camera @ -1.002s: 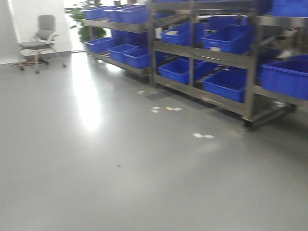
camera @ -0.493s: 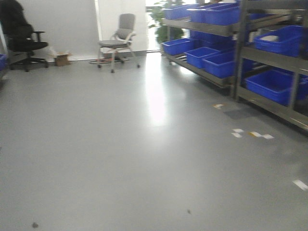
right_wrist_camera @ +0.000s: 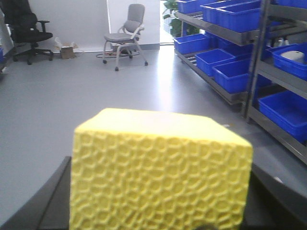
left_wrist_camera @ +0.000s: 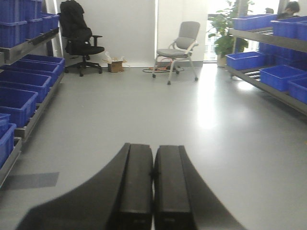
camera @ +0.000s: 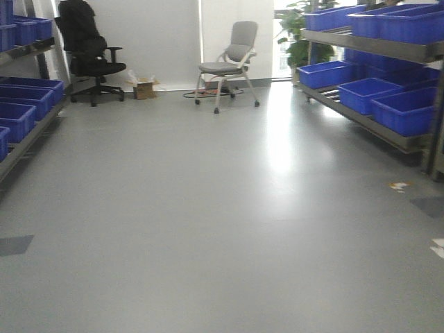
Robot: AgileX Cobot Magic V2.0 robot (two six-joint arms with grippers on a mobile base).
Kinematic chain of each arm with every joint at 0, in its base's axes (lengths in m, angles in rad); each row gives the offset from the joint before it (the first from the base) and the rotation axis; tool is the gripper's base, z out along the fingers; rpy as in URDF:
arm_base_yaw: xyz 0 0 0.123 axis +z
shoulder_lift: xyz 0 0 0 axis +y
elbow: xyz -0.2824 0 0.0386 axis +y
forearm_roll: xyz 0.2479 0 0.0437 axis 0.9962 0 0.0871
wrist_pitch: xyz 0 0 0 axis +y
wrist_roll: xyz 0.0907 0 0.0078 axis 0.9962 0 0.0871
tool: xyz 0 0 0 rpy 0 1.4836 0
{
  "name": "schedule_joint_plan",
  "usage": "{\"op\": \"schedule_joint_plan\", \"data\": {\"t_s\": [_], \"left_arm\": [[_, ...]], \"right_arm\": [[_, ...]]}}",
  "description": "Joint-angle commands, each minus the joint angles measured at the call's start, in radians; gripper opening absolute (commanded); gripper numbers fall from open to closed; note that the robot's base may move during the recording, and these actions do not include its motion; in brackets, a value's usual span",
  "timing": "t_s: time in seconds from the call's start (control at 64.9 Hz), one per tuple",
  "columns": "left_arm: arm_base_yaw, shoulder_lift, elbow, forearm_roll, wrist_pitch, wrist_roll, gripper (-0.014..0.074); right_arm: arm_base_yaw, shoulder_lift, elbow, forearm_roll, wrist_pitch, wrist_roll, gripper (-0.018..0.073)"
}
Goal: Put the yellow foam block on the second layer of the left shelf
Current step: 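Drive the base across the room toward the blue-bin shelf rack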
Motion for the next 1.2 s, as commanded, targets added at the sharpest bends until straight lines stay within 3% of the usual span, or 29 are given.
{"op": "schedule_joint_plan", "data": {"t_s": [0.0, 1.187], "left_arm": [[-0.003, 0.008, 0.026, -0.002, -0.088, -0.004, 0.0136], [-0.003, 0.008, 0.026, -0.002, -0.088, -0.004, 0.0136]], "right_arm": [[-0.006, 0.018, -0.026, -0.019, -0.087, -0.011, 0.0183], [-0.006, 0.018, -0.026, -0.019, -0.087, -0.011, 0.0183]]}}
